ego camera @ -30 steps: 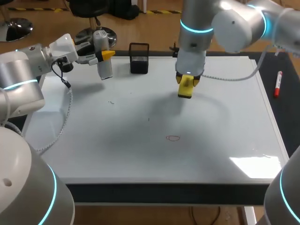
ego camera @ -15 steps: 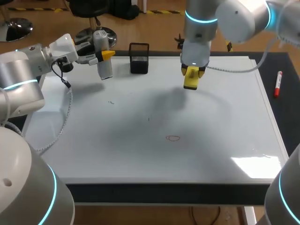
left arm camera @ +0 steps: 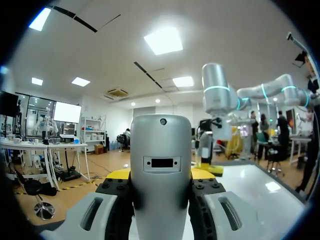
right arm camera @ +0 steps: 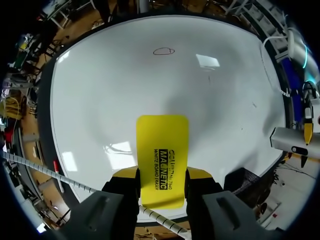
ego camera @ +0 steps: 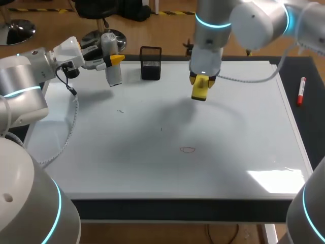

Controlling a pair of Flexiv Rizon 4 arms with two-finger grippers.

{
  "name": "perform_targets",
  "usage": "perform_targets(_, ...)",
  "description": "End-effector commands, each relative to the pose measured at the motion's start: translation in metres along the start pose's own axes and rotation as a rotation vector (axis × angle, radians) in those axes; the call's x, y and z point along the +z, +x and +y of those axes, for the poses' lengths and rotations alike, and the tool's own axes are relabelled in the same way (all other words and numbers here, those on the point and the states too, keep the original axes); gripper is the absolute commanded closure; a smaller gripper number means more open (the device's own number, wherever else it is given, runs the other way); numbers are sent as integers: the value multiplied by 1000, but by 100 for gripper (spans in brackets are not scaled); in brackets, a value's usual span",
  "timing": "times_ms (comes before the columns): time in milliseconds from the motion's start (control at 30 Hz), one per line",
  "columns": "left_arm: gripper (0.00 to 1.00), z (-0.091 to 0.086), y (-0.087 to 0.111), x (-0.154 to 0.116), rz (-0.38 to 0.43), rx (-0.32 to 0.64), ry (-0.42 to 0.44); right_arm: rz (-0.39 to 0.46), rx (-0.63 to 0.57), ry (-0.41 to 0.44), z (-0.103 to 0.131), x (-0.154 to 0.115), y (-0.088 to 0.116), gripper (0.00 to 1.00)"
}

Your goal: Pick up the inspection probe, press it on each red-marked spot on the whiteboard one by one, put down the probe, pick up the eraser, and wipe off all the red marks.

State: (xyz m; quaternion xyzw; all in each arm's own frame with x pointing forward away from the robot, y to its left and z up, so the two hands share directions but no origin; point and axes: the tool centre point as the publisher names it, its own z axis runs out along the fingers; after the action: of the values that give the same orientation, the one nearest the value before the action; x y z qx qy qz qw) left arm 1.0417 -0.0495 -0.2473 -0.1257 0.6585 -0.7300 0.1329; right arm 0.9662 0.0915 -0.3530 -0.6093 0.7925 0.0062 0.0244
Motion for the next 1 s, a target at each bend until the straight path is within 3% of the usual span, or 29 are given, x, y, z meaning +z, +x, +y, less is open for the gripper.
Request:
perform_targets(33,100,0,0,1,-1,2,2,-10,9,9,10,5,-3,100)
perform_targets(633,100,0,0,1,-1,2,2,-21,-6,-79,49,48,-24,100)
perform_targets(1000,100,0,0,1,-1,2,2,0,-11,-115,56,69,-20,100)
